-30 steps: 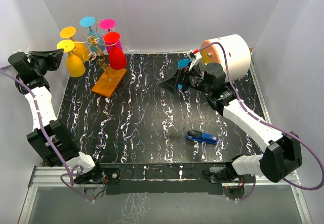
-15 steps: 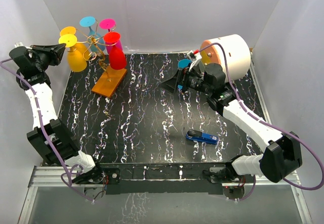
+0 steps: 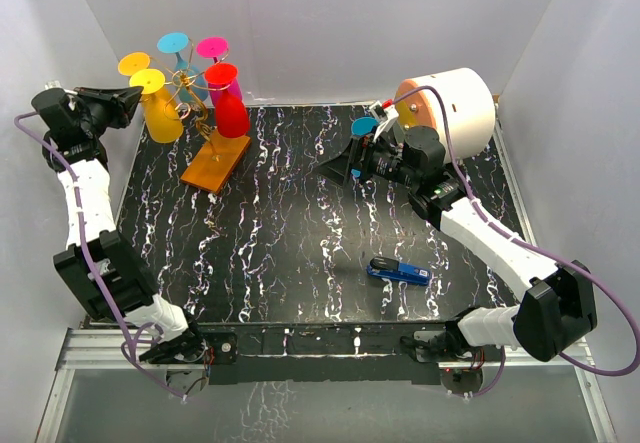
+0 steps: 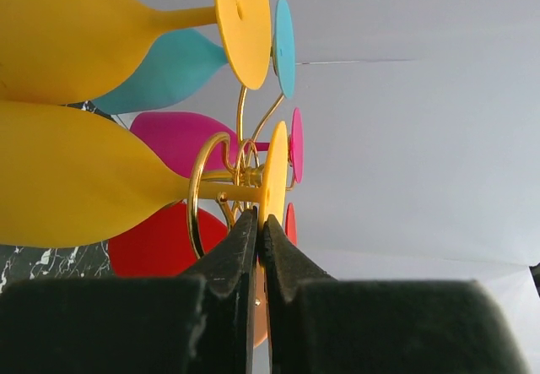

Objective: Take the wine glass off the wine glass rack

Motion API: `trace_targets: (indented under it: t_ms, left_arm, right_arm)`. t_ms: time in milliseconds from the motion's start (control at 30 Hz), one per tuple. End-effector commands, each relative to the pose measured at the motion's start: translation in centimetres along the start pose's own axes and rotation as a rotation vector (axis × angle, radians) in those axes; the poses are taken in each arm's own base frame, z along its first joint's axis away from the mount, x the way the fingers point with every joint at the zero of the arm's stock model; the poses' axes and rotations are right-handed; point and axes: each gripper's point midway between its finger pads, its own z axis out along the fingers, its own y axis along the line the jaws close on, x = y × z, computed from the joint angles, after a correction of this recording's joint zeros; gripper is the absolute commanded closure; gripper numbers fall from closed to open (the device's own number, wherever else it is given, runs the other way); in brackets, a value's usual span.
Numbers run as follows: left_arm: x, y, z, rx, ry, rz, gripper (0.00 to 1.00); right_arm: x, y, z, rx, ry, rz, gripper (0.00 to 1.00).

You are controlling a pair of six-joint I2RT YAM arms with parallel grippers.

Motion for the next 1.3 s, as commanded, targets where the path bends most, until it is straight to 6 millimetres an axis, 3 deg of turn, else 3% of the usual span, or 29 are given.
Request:
trace_targets:
  t_ms: [0,467,667,900,1067,1267]
  left_arm:
    - [1.5,-3.8,-2.5,0.091,0.017,0.058,1.00]
    - [4.2,-4.0,-6.4,0.074,0.048,0.086,1.00]
    - [4.9,-4.0,-10.2,0.026,-0.040,0.142,1.00]
    - [5.6,-4.4,-15.5,-0.086,-0.183,0.362,1.00]
    - [9.1,-4.5,-16.0,-0.031,-0.086,0.514,1.00]
    - [16.8,-6.1,-17.1,0.302,0.248,0.616,1.00]
  right_arm:
    - [-2.2,1.5,-0.5,-0.037,-0.077,-0.050,0.06]
    - [-1.7,1.5,-0.4,-0.053,-0.064,-0.024,0.05]
    - [-0.9,1.5,-0.2,-0.065,-0.025,0.002,0.05]
    - [1.0,0.7,0.0,-0.047,0.042,0.069,0.05]
    - [2.5,0.4,0.2,-0.057,0.088,0.127,0.05]
    - [3.3,-0.3,0.2,-0.021,0.129,0.117,0.03]
